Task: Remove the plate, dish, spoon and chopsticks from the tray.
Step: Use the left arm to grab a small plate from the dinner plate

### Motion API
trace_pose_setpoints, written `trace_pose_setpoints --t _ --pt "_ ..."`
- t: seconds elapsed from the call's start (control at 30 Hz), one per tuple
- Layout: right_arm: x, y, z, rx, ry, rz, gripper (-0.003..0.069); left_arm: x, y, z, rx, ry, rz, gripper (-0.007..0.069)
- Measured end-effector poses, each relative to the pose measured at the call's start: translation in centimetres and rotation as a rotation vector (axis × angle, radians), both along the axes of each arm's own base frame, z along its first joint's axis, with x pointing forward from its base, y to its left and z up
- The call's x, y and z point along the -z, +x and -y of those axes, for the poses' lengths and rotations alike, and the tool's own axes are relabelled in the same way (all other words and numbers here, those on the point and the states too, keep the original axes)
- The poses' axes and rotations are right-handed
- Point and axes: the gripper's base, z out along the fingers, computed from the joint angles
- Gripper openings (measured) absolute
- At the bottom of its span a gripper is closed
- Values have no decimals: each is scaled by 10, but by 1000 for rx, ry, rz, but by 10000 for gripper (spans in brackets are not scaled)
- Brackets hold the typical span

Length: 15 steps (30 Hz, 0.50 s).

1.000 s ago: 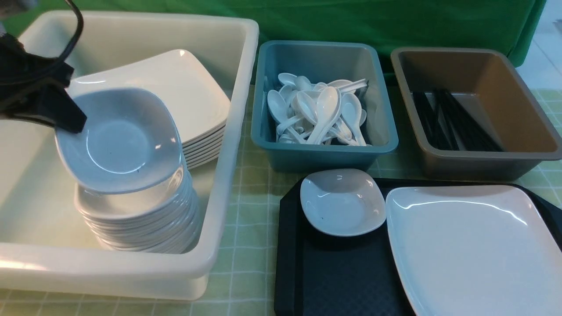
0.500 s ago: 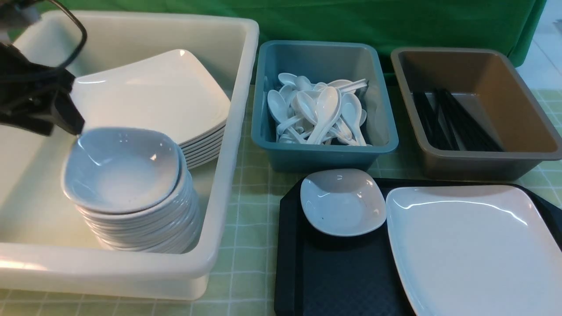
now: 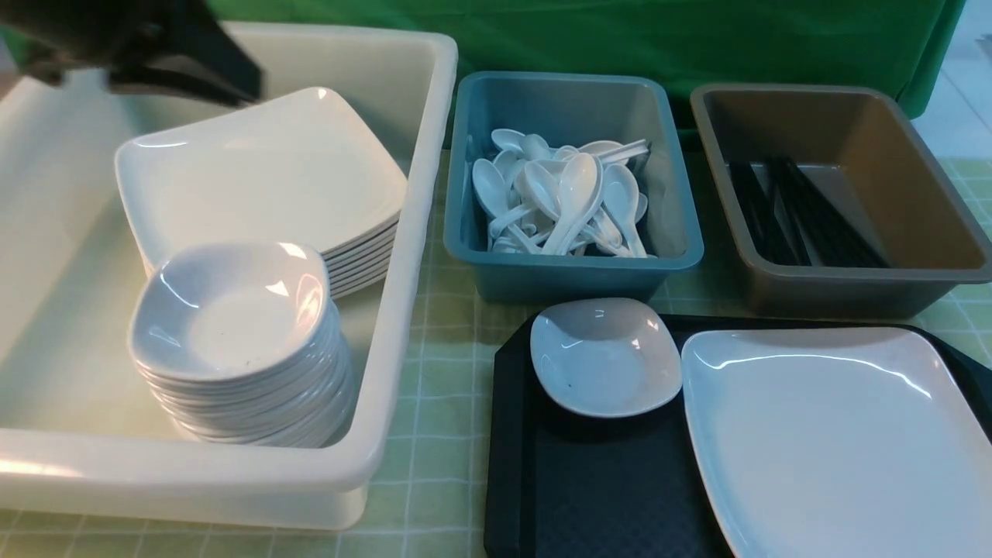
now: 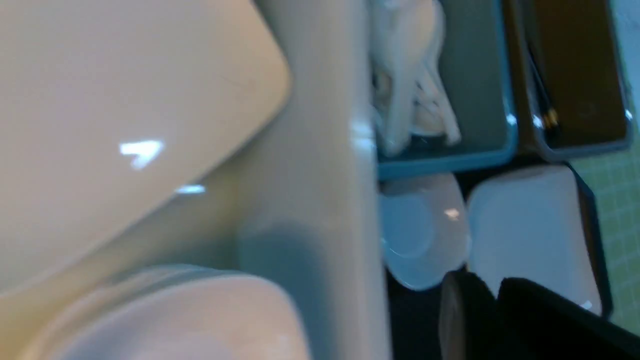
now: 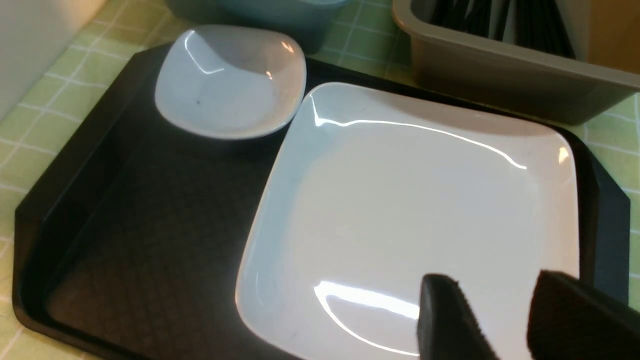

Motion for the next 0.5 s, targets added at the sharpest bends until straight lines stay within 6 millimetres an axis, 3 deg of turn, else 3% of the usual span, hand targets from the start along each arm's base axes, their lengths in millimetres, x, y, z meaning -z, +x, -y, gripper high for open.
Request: trace_pose_setpoints --t 0.03,0.07,0.13,0.3,0.37,0.43,0.47,0.5 --pt "0 0 0 0 0 0 242 2 -2 16 36 -1 -13 18" --pt "0 0 0 0 0 0 242 8 -9 50 112 5 -49 -2" --pt "0 0 0 0 0 0 242 18 -18 90 206 25 -93 -8" --pt "0 0 0 0 0 0 242 65 -46 189 327 160 -201 8" --pt "0 0 0 0 0 0 242 77 -51 206 312 195 -213 17" --pt "0 0 0 0 0 1 242 108 -54 233 248 267 -261 62" --pt "0 0 0 0 0 1 242 110 -54 235 250 269 -263 62" --pt "0 0 0 0 0 0 242 126 -52 242 207 286 -305 94"
